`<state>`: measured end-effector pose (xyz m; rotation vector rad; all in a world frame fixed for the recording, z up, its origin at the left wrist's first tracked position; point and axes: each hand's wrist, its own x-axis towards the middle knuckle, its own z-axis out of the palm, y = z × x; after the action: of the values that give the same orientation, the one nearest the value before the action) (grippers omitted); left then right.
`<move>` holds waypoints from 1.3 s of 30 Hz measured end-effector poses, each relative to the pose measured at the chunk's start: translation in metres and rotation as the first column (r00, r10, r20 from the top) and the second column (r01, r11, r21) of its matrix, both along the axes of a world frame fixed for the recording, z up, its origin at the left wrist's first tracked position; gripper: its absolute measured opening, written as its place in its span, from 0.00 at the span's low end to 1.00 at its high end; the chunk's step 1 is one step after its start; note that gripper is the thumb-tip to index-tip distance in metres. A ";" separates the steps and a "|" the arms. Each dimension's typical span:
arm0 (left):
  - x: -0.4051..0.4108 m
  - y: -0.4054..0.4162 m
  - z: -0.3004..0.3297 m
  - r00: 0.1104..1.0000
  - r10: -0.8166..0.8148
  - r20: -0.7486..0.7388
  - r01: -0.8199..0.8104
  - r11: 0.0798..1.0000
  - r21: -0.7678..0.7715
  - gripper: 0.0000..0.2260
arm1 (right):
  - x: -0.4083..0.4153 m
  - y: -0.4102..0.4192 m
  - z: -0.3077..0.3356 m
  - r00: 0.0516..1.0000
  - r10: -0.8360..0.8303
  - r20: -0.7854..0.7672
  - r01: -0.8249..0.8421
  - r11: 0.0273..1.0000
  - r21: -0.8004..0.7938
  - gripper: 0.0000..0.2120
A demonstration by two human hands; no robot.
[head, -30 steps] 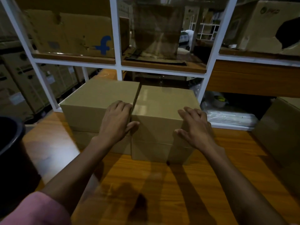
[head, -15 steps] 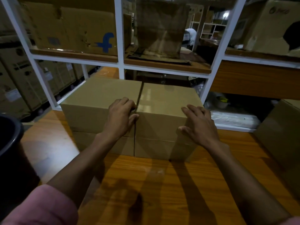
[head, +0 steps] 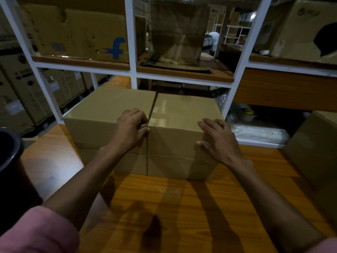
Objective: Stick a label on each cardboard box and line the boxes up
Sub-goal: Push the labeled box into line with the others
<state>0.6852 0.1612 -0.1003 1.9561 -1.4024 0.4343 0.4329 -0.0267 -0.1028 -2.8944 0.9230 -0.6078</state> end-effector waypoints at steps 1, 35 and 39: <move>0.001 0.003 0.000 1.000 -0.002 -0.001 0.002 1.000 -0.002 0.12 | 0.000 0.000 -0.001 1.000 0.020 -0.001 -0.020 1.000 -0.006 0.32; -0.026 0.011 0.017 0.960 0.033 0.278 -0.050 0.997 0.055 0.23 | 0.009 0.035 0.006 0.996 -0.039 0.077 0.042 0.998 -0.045 0.35; -0.095 -0.018 0.012 0.931 -0.021 0.365 -0.006 0.997 0.072 0.24 | -0.008 0.045 0.008 0.987 -0.033 0.160 0.053 0.991 -0.123 0.32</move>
<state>0.5899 0.1432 -0.0881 1.9968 -1.6746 0.7881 0.4254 0.0187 -0.0951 -2.8880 0.9603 -0.9166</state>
